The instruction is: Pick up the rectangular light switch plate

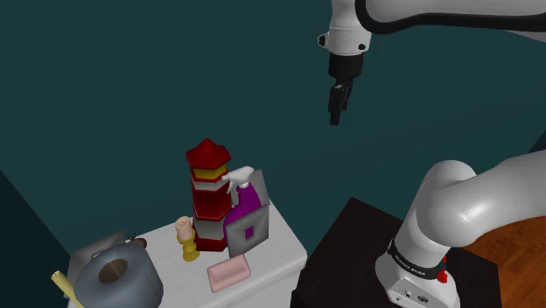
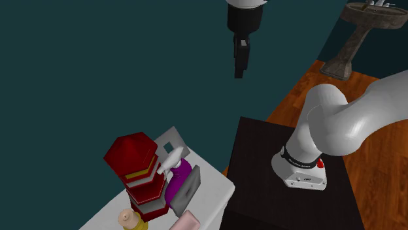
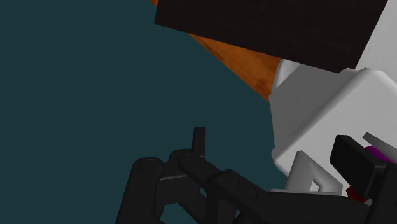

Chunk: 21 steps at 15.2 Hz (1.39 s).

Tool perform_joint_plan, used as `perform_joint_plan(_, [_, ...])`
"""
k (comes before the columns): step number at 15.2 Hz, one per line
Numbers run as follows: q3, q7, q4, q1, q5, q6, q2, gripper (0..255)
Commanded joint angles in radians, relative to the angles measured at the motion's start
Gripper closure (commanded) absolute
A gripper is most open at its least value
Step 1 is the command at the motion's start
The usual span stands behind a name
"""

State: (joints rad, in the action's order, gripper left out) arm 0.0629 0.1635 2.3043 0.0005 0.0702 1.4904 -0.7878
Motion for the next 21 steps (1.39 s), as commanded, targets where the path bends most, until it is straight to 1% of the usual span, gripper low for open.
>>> perform_joint_plan(1, [0.000, 0.000, 0.000, 0.000, 0.000, 0.000, 0.000, 0])
perform_joint_plan(12, [0.128, 0.117, 0.033, 0.159, -0.052, 0.206, 0.215, 0])
perform_joint_plan(21, [0.244, 0.206, 0.030, 0.277, -0.069, 0.353, 0.398, 0])
